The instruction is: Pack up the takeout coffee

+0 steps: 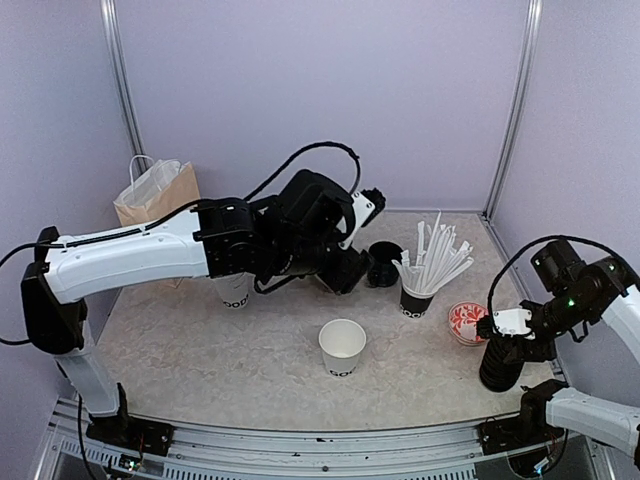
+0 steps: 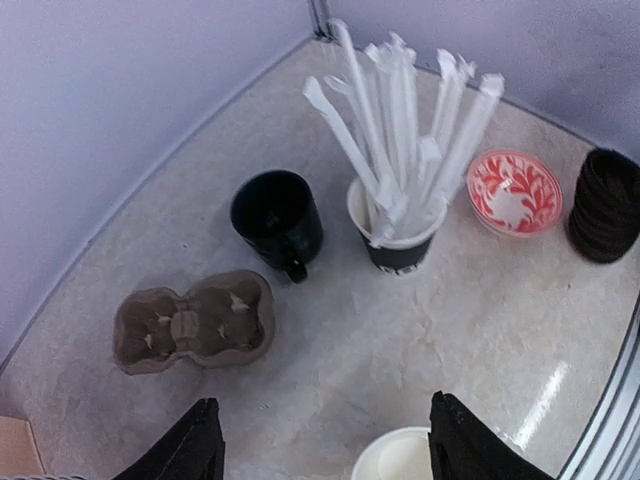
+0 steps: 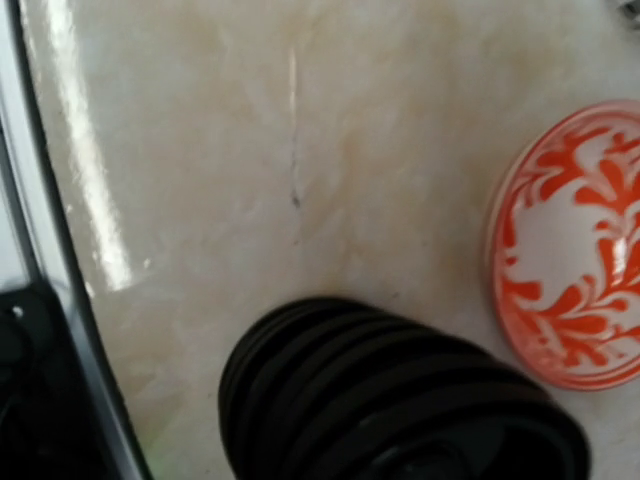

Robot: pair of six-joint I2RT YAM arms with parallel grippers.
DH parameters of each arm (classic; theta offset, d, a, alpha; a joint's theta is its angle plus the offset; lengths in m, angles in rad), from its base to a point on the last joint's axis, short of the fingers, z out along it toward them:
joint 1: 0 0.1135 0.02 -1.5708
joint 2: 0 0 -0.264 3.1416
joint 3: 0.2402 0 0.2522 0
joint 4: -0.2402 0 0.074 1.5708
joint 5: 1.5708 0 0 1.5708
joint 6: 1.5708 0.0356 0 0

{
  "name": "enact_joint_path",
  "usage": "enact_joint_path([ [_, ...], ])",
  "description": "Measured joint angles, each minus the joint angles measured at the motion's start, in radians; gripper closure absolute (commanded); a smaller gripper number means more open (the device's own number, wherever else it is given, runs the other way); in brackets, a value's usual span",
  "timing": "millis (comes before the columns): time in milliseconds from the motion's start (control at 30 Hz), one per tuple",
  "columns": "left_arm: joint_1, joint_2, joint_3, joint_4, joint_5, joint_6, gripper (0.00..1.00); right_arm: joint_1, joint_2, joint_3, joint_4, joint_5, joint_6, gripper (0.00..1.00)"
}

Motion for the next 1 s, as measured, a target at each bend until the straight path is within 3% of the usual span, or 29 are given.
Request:
enact_joint_path([
  [167,0.069,-0.053,-0.055,0.139,-0.063,0.012,0.32,0.000,0.014,-0.024,-0.001,0.031,0.032,0.51],
  [400,0.077,-0.067,-0.200,0.205,-0.082,0.021,0.31,0.000,0.021,-0.045,-0.002,0.086,0.082,0.53],
  [1000,0.041,-0.143,-0.237,0.242,-0.109,0.025,0.32,0.000,0.170,-0.045,0.003,0.127,0.195,0.71],
])
